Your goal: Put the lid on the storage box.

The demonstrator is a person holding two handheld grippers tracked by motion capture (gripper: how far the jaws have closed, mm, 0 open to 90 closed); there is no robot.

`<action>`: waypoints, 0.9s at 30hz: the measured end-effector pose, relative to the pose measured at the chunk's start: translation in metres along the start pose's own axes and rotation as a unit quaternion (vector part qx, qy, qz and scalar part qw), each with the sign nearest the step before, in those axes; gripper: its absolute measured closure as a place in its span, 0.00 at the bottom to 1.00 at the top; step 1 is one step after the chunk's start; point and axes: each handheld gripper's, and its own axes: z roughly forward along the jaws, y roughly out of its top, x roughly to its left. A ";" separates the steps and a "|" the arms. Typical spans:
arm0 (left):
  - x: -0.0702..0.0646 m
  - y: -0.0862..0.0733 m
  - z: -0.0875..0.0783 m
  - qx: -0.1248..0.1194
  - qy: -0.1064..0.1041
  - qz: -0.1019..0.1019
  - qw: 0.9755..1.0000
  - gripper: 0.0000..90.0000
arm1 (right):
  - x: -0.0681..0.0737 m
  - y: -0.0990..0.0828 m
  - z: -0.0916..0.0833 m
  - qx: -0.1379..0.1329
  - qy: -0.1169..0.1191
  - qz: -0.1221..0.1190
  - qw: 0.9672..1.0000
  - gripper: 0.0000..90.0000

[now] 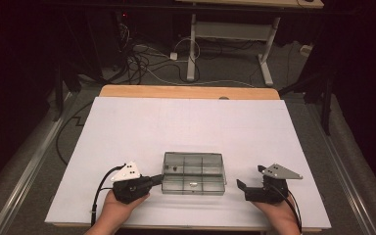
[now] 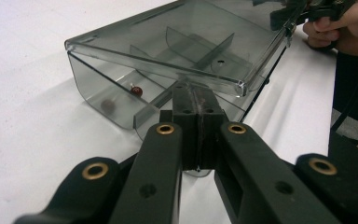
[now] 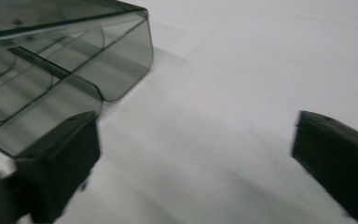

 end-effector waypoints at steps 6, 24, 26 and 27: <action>0.000 -0.005 -0.004 0.000 -0.004 -0.006 1.000 0.97 | 0.002 0.000 0.004 0.015 -0.008 -0.008 1.000 0.00; 0.009 -0.013 -0.003 0.018 0.030 -0.004 0.999 0.97 | 0.007 -0.001 0.006 0.027 -0.009 -0.027 0.999 0.00; 0.014 -0.013 -0.007 0.019 0.048 -0.002 0.999 0.97 | 0.007 -0.001 0.006 0.026 -0.009 -0.027 0.999 0.00; 0.018 -0.014 -0.010 0.021 0.059 -0.001 0.998 0.97 | 0.007 -0.001 0.006 0.025 -0.009 -0.027 0.999 0.00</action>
